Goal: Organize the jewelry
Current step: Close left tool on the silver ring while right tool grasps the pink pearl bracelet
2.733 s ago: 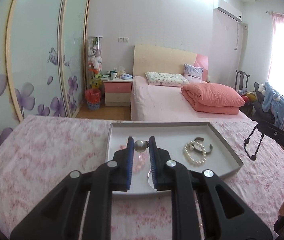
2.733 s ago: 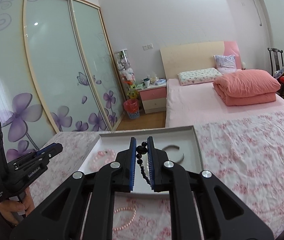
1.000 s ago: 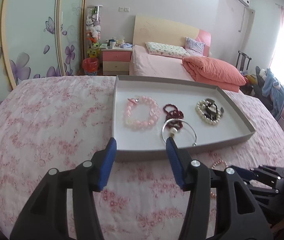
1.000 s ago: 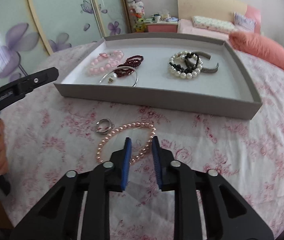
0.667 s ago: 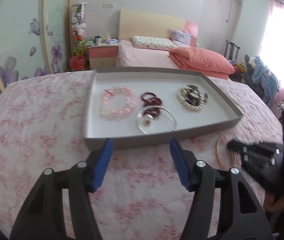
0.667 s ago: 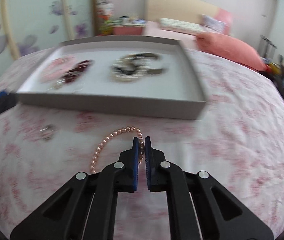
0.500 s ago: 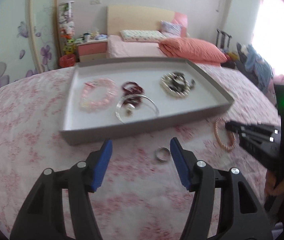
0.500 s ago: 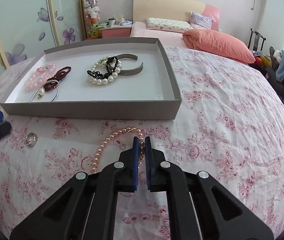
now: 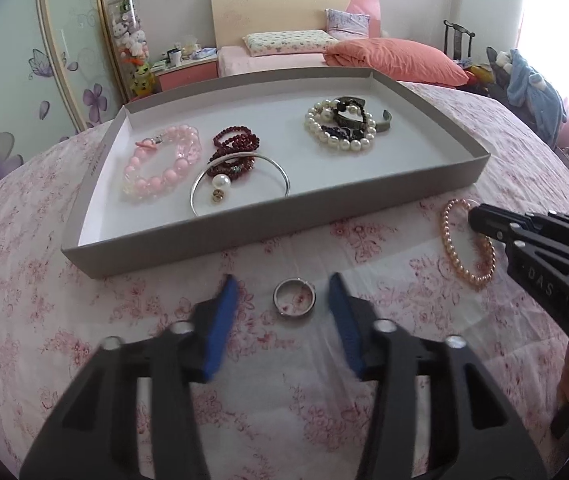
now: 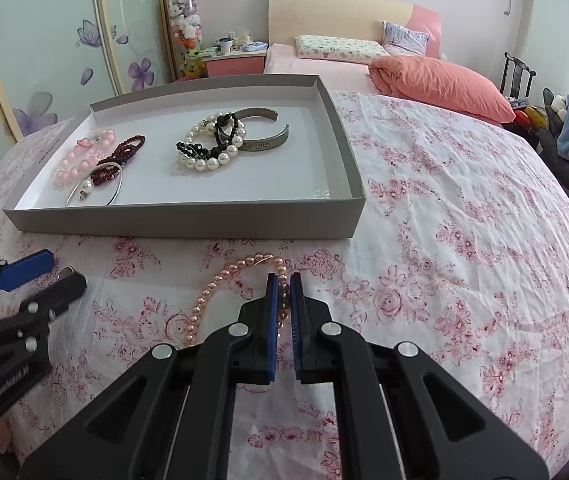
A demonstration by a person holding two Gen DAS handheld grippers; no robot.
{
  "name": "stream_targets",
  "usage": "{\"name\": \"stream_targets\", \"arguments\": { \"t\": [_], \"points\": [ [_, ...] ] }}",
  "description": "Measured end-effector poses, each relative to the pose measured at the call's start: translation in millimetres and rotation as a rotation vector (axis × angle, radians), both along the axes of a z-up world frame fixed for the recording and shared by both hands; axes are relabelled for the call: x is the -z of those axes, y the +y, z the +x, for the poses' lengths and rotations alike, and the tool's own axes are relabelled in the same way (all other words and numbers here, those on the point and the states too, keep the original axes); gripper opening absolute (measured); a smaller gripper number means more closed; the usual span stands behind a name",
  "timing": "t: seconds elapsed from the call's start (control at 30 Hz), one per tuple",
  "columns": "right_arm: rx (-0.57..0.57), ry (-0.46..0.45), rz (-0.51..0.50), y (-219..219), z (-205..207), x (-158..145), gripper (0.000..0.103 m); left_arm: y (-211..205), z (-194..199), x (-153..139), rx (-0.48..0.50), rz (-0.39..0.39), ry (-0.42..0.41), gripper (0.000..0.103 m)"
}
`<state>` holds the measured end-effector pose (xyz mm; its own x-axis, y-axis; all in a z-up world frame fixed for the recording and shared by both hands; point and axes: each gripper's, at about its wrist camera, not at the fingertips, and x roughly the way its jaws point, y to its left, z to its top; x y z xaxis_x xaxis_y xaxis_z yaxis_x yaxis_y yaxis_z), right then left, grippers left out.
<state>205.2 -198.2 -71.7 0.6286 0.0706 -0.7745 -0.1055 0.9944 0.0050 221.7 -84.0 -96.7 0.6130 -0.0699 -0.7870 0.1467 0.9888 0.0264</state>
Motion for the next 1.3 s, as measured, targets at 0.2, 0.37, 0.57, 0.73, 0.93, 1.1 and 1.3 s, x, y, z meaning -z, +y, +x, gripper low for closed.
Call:
{"name": "stream_targets", "arguments": {
  "t": [0.2, 0.37, 0.57, 0.73, 0.93, 1.1, 1.3],
  "points": [
    [-0.001, 0.002, 0.006, 2.5, -0.9, -1.3, 0.007, 19.1, -2.1, -2.9, -0.065, 0.015, 0.008, 0.022],
    [-0.061, 0.000, -0.008, 16.7, -3.8, -1.3, 0.007, 59.5, -10.5, -4.8, -0.132, 0.015, 0.013, 0.022],
    [-0.121, 0.000, -0.007, 32.0, -6.3, -1.0, 0.007, 82.5, -14.4, -5.9, -0.170, 0.008, -0.007, 0.022],
    [-0.120, 0.004, 0.016, 30.3, -6.8, -0.3, 0.007, 83.9, -16.3, -6.0, -0.173, -0.001, -0.008, 0.022],
    [-0.121, 0.002, 0.004, 28.3, -7.6, -0.4, 0.007, 83.4, -16.5, -5.8, -0.173, 0.001, -0.008, 0.022],
    [-0.121, 0.003, 0.009, 29.1, -7.1, -0.7, 0.007, 83.7, -16.1, -6.1, -0.173, -0.011, -0.007, 0.022],
    [-0.121, 0.005, 0.015, 29.1, -6.5, -0.5, 0.007, 83.9, -15.5, -6.2, -0.173, -0.012, -0.006, 0.022]
  ]
}}
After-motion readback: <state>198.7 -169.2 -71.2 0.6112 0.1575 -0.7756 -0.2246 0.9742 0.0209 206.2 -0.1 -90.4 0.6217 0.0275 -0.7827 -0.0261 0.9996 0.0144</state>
